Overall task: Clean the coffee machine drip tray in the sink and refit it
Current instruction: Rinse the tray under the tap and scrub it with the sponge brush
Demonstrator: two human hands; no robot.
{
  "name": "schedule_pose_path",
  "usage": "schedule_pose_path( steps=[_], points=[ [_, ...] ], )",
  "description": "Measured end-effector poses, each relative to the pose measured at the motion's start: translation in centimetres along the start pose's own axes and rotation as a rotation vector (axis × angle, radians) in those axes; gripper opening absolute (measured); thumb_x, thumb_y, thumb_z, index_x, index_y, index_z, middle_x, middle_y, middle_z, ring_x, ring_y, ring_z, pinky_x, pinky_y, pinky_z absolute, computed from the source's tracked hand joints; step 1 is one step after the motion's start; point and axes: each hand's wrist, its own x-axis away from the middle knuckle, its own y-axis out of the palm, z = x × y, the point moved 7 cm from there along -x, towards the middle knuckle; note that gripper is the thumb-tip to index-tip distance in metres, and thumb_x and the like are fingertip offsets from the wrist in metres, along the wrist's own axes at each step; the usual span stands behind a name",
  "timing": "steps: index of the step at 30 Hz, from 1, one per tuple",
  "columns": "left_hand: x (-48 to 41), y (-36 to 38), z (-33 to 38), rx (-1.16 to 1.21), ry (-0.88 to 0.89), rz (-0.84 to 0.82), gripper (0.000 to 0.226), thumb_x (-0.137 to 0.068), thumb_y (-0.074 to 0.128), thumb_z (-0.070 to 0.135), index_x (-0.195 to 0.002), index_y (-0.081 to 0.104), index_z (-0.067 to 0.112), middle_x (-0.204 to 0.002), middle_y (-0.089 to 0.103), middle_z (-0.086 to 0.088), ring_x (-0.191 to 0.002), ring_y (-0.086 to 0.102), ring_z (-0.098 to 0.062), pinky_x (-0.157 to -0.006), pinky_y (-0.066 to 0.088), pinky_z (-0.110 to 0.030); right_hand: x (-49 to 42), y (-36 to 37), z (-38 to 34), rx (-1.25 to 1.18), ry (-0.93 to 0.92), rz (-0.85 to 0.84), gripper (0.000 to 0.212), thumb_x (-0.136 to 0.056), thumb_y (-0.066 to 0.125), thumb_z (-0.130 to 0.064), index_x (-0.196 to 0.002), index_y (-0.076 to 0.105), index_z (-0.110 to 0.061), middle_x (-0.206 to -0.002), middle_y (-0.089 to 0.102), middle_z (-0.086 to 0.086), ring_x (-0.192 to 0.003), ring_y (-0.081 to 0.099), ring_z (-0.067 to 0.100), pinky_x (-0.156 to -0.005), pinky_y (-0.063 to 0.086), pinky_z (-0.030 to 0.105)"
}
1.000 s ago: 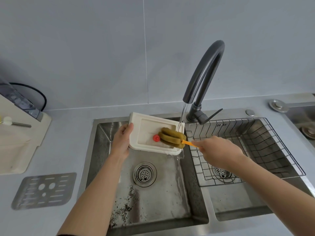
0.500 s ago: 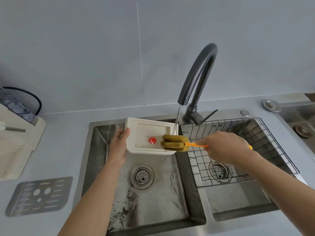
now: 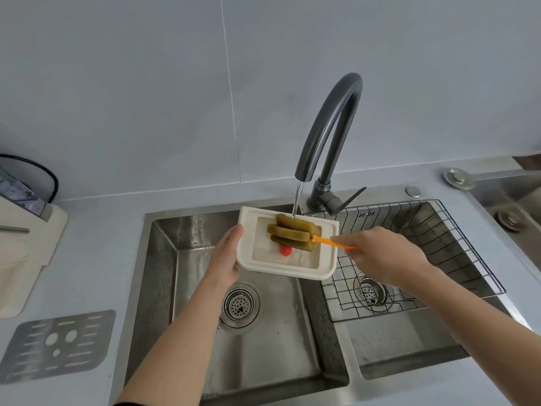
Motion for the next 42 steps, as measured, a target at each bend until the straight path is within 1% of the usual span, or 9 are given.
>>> schedule_pose_path(
  steps=[5, 9, 13, 16, 23, 28, 34, 38, 42],
  points=[
    [-0.2, 2.6, -0.6, -0.014, -0.014, -0.077, 0.022, -0.094, 0.046, 0.031, -0.107, 0.059, 0.019, -0.122, 0.059, -0.017, -0.111, 0.056, -0.031, -0.103, 0.041, -0.052, 0.1, 0.5, -0.6, 0.057, -0.027, -0.022, 0.042, -0.096, 0.033, -0.026, -0.13, 0.041, -0.049, -0.108, 0.061, 0.007, -0.1, 0.059, 0.031, -0.076, 0.048, 0.036],
    [-0.8, 2.9, -0.5, 0.005, -0.009, -0.046, 0.039, -0.093, 0.048, 0.033, -0.124, 0.054, 0.01, -0.129, 0.057, -0.019, -0.118, 0.055, -0.033, -0.1, 0.044, -0.05, 0.0, 0.9, -1.1, 0.051, -0.07, -0.039, 0.041, -0.095, 0.034, -0.023, -0.13, 0.044, -0.043, -0.093, 0.056, 0.007, -0.093, 0.06, 0.031, -0.077, 0.053, 0.039],
    [-1.1, 2.5, 0.2, 0.002, 0.028, -0.034, 0.057, -0.084, 0.056, 0.04, -0.129, 0.049, 0.005, -0.13, 0.055, -0.023, -0.12, 0.052, -0.038, -0.099, 0.045, -0.05, -0.1, 2.1, -1.6, 0.078, -0.13, -0.101, 0.038, -0.096, 0.034, -0.022, -0.129, 0.047, -0.036, -0.107, 0.062, 0.009, -0.098, 0.06, 0.031, -0.08, 0.053, 0.042],
    [-1.0, 2.2, 0.5, -0.015, 0.032, -0.027, 0.044, -0.088, 0.054, 0.036, -0.122, 0.054, 0.008, -0.117, 0.06, -0.018, -0.106, 0.059, -0.033, -0.091, 0.047, -0.047, -0.2, 2.5, -1.7, 0.092, -0.161, -0.121, 0.04, -0.096, 0.035, -0.021, -0.131, 0.046, -0.036, -0.112, 0.061, 0.009, -0.099, 0.06, 0.029, -0.082, 0.053, 0.041],
    [-1.5, -0.2, 1.2, 0.029, 0.067, 0.075, 0.027, -0.091, 0.051, 0.031, -0.113, 0.058, 0.015, -0.106, 0.063, -0.011, -0.097, 0.059, -0.027, -0.084, 0.049, -0.042, -0.8, 1.5, -1.5, 0.256, -0.232, -0.061, 0.048, -0.094, 0.034, -0.016, -0.135, 0.038, -0.041, -0.105, 0.065, 0.006, -0.097, 0.061, 0.028, -0.075, 0.051, 0.039],
    [-1.3, -2.1, 2.0, 0.03, 0.097, 0.096, 0.024, -0.092, 0.05, 0.031, -0.109, 0.058, 0.016, -0.107, 0.062, -0.012, -0.102, 0.056, -0.029, -0.091, 0.046, -0.046, -1.0, 1.1, -1.8, 0.33, -0.272, -0.028, 0.053, -0.095, 0.035, -0.016, -0.138, 0.029, -0.047, -0.103, 0.061, -0.001, -0.099, 0.061, 0.025, -0.075, 0.051, 0.036],
    [-0.9, -4.8, 2.3, 0.097, 0.094, 0.166, 0.04, -0.092, 0.05, 0.033, -0.125, 0.054, 0.011, -0.125, 0.06, -0.014, -0.112, 0.057, -0.03, -0.095, 0.046, -0.048, -1.4, 0.6, -1.1, 0.377, -0.242, -0.018, 0.06, -0.092, 0.035, -0.01, -0.138, 0.026, -0.047, -0.096, 0.059, -0.001, -0.092, 0.059, 0.024, -0.069, 0.048, 0.034],
    [-0.8, -6.1, 2.2, 0.113, 0.077, 0.21, 0.033, -0.091, 0.051, 0.036, -0.119, 0.055, 0.019, -0.124, 0.061, -0.009, -0.114, 0.058, -0.029, -0.102, 0.042, -0.051, -1.6, 0.2, -0.7, 0.367, -0.214, -0.005, 0.058, -0.092, 0.036, -0.011, -0.138, 0.029, -0.046, -0.084, 0.048, -0.005, -0.091, 0.059, 0.023, -0.067, 0.047, 0.033],
    [-0.5, -6.3, 2.4, 0.092, 0.09, 0.209, 0.034, -0.093, 0.048, 0.036, -0.121, 0.054, 0.019, -0.114, 0.064, -0.007, -0.107, 0.06, -0.028, -0.096, 0.045, -0.051, -1.4, 0.2, -0.9, 0.356, -0.189, 0.037, 0.047, -0.092, 0.035, -0.01, -0.129, 0.041, -0.039, -0.086, 0.058, 0.0, -0.08, 0.059, 0.025, -0.056, 0.042, 0.029]
  ],
)
